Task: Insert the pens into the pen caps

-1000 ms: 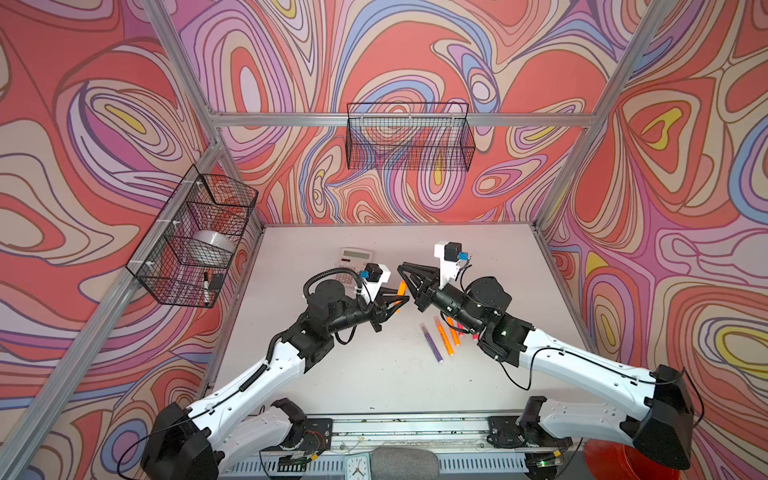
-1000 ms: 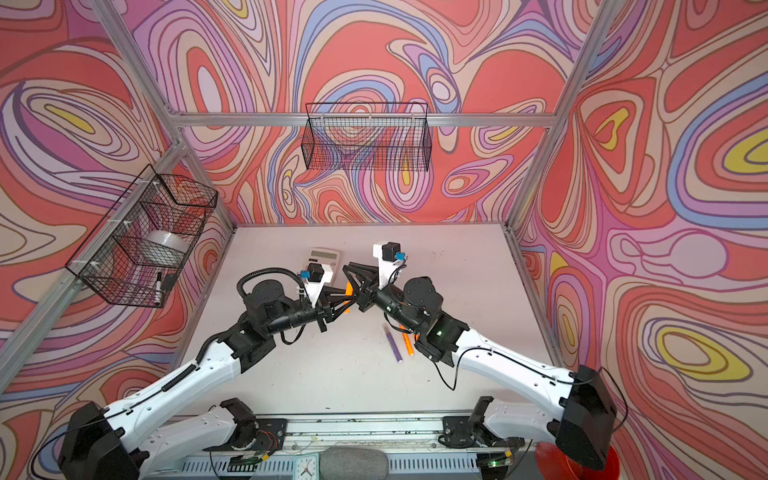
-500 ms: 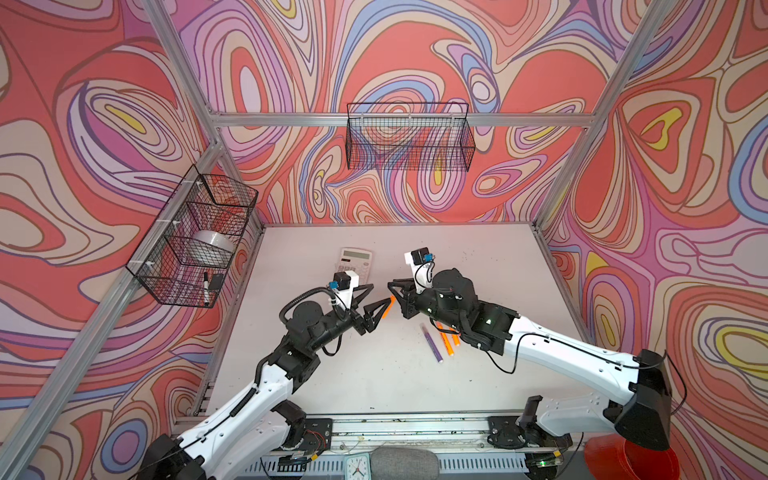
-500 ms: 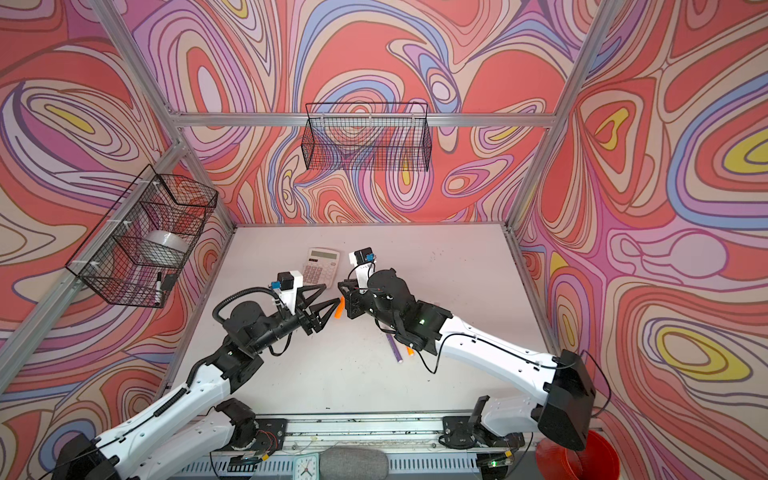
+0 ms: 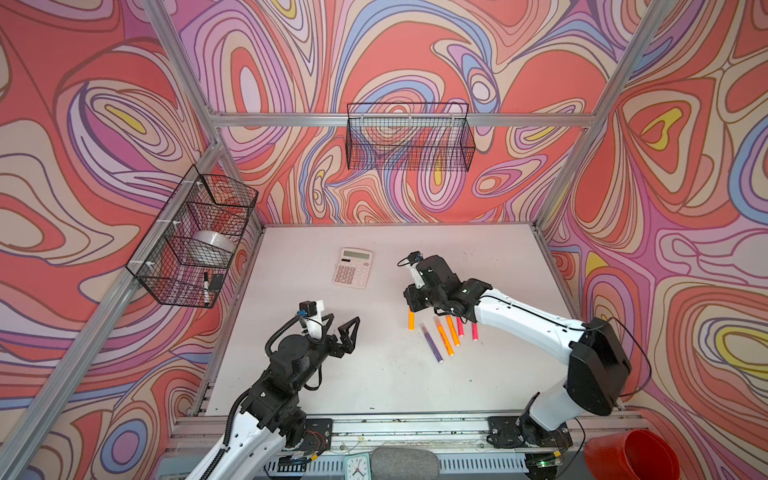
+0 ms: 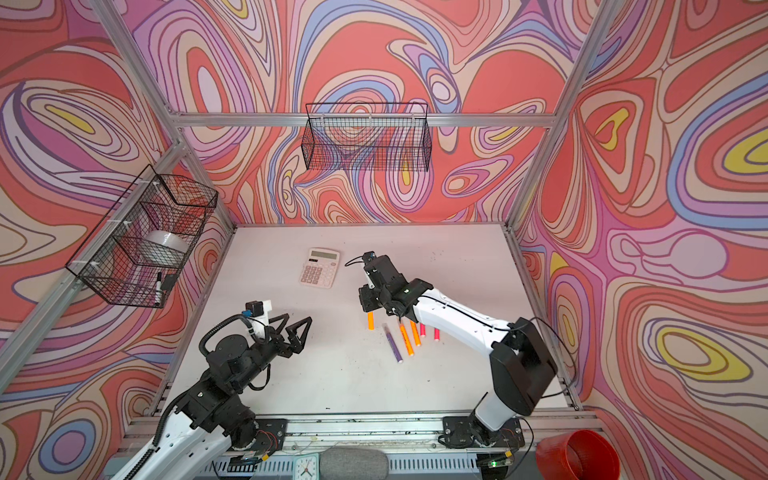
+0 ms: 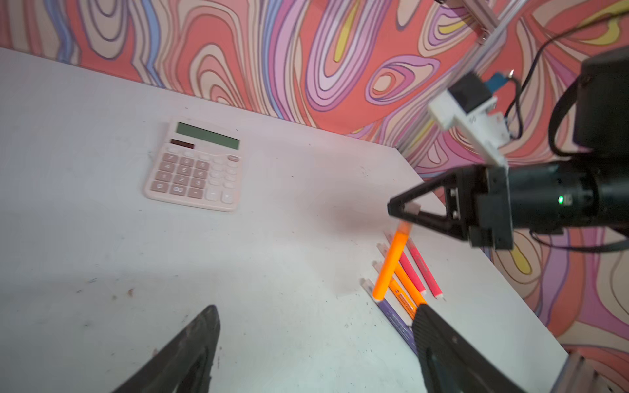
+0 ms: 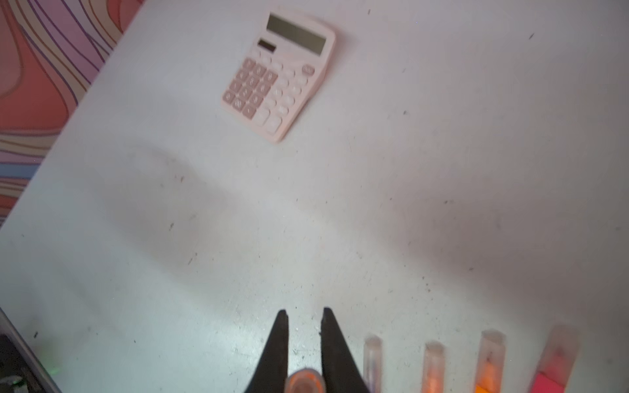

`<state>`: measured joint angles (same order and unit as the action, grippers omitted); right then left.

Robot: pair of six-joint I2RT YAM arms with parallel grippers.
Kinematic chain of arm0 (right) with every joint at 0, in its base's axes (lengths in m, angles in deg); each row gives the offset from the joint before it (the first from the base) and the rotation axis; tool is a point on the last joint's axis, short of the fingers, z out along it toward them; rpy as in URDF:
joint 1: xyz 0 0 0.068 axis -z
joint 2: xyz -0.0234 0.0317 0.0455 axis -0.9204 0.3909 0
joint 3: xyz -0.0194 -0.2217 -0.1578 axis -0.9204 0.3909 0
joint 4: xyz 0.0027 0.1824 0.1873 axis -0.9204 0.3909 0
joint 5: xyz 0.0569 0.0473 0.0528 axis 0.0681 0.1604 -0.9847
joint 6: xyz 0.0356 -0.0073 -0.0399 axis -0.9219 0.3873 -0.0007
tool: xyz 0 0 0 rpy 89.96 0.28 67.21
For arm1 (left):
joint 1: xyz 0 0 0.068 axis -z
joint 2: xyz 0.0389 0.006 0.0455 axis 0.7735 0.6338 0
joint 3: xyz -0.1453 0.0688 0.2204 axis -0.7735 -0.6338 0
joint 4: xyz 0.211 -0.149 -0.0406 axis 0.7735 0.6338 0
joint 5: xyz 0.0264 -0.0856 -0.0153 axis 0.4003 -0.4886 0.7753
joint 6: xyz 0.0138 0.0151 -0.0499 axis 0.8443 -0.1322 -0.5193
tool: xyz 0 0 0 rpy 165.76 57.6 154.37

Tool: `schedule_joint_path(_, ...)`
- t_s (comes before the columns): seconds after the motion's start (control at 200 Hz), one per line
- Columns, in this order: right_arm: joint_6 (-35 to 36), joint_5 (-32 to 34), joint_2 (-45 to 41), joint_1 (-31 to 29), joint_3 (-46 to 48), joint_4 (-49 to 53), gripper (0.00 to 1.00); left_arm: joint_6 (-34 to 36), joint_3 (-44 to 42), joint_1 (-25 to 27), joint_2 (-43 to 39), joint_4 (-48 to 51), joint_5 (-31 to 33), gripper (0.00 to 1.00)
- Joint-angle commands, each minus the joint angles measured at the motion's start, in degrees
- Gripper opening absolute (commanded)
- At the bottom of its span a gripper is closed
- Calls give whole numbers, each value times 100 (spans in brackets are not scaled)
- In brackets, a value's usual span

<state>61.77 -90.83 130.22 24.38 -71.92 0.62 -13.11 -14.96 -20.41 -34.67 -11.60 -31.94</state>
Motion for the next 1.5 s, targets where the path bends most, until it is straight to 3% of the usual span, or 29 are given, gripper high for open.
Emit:
schedule_joint_path(0.0,165,-578,500,-19,-146,370,0,-184,233,-31,167,951,981,97)
schedule_joint_path(0.34,157,-496,1558,22,-508,631,0,-53,1405,-161,2819,798,1912,100)
schedule_joint_path(0.536,183,-346,1875,143,-543,614,0,393,1806,-265,3425,226,2198,100)
schedule_joint_path(0.711,148,-488,1991,148,-553,541,15,821,1629,-388,3504,-519,2878,100)
schedule_joint_path(0.846,125,-464,1727,153,-377,324,45,1635,922,-473,3587,-1947,3246,100)
schedule_joint_path(0.996,61,-144,906,266,128,-55,61,2729,109,-600,3862,-3868,3776,100)
schedule_joint_path(1.127,-10,193,-223,580,796,-538,70,3269,-294,-917,4525,-5266,3610,100)
schedule_joint_path(1.162,-13,418,-608,693,1006,-683,93,3258,-328,-1006,4784,-5542,3475,100)
schedule_joint_path(1.182,-26,611,-817,763,1126,-750,98,3321,-314,-1091,4958,-5675,3341,100)
schedule_joint_path(1.257,-11,1618,-1539,1014,1639,-1049,98,3274,59,-1215,5345,-5146,3580,100)
schedule_joint_path(1.317,-24,2728,-2013,1189,2014,-1281,98,3249,71,-1417,5613,-5297,3283,100)
schedule_joint_path(1.427,305,5527,-2445,1273,2992,-2592,98,3235,162,-1696,5766,-5117,2575,100)
schedule_joint_path(1.497,1349,5739,-2365,1420,3830,-4349,98,3422,71,-1784,5790,-5344,2059,100)
